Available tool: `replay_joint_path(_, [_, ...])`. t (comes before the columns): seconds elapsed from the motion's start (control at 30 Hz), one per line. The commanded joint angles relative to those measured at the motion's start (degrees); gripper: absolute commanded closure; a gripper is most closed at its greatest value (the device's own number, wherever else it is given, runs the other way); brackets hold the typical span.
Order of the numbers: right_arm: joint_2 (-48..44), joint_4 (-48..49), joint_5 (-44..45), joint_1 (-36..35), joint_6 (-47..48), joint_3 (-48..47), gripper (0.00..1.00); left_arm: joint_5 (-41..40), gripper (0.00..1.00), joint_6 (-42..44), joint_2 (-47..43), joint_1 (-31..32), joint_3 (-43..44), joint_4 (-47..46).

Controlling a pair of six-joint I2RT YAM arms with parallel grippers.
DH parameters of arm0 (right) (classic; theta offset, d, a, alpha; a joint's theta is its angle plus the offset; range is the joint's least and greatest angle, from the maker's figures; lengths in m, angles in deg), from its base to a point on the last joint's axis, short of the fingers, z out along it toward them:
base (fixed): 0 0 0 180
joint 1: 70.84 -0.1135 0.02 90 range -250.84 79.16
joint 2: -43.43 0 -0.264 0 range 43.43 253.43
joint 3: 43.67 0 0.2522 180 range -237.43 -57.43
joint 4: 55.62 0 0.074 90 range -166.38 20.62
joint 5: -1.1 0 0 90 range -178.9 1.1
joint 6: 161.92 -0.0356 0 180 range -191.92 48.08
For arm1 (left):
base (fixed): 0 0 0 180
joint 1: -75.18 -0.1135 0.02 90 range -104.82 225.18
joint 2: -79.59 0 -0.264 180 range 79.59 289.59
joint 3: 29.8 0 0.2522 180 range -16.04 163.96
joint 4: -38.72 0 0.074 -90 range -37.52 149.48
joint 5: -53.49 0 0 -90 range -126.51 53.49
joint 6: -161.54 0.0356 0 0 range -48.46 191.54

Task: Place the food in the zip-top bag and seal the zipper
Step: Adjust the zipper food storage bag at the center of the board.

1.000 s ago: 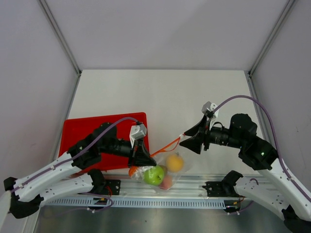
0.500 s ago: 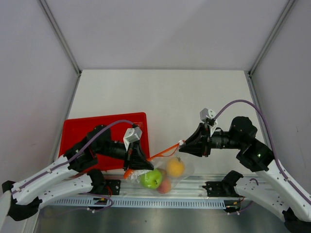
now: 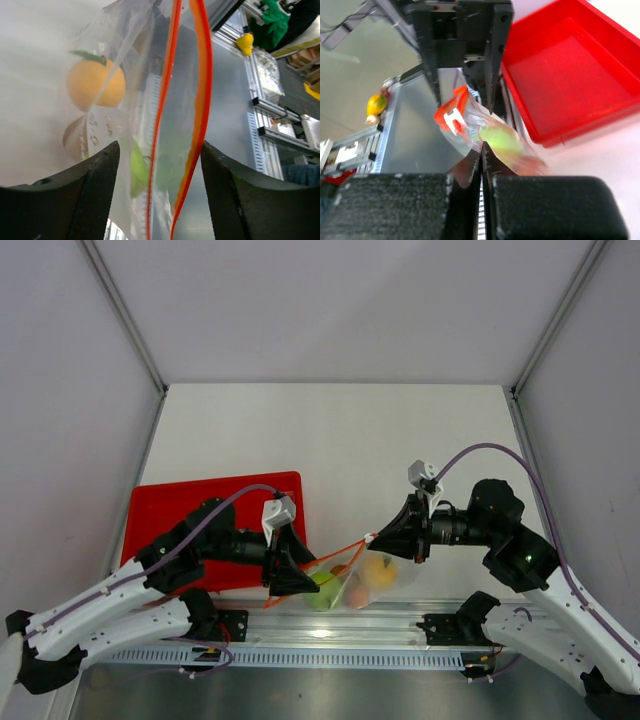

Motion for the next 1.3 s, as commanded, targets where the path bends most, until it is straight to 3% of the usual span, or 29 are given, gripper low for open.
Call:
replay_joint_path(0.0, [-0.02,-3.72,7.16,0.25,-1.76,-2.87,1.0,-3.95,0.3,0.57,0.5,-0.33,0.62,-2.89])
replay_joint_path(0.23, [-2.04,-8.65,12.88,0.25,-5.98,-1.91,1.0,-4.65,0.23,-1.98,5.94,-0.24,1.14,-13.7])
replay_joint_path(0.33, [-2.13,-11.9,15.43,0.25,-7.38,-2.78,1.0,-6.67,0.13,-3.04,9.02,0.46,1.85,-17.06])
replay_joint_path(0.47, [-1.34,-14.01,15.87,0.25,-9.58,-3.93,1.0,-16.85,0.0,0.99,11.48,6.94,3.78,-19.44])
replay_joint_path(0.63, [0.24,-15.59,17.89,0.25,-11.6,-5.51,1.0,-22.76,0.01,3.64,14.91,10.39,5.45,-22.52])
replay_joint_path(0.9, [1.21,-15.86,18.69,0.25,-14.15,-7.0,1.0,-25.66,0.03,2.59,19.66,11.54,8.43,-17.43])
replay_joint_path(0.97, [1.29,-15.42,17.9,0.25,-14.24,-7.09,1.0,-26.62,0.1,2.32,21.76,11.54,10.01,-14.27])
replay_joint_path(1.03, [1.56,-15.51,17.72,0.16,-13.98,-7.18,1.0,-27.33,0.31,1.97,23.34,11.45,10.98,-11.45])
replay_joint_path(1.1, [1.47,-16.03,17.72,0.25,-13.1,-7.18,1.0,-28.2,0.56,1.27,23.44,11.54,10.64,-10.92])
replay_joint_path(1.13, [1.38,-16.64,17.72,0.25,-12.05,-7.09,1.0,-28.47,0.77,1.18,23.18,11.54,10.11,-11.09])
replay_joint_path(1.23, [1.03,-16.91,15.72,0.25,-9.95,-6.39,1.0,-28.3,0.99,1.53,22.3,11.45,9.41,-11.01])
replay_joint_path(1.27, [0.95,-16.83,14.92,0.25,-9.33,-6.22,0.97,-28.12,1.0,1.96,21.86,11.45,9.32,-10.92])
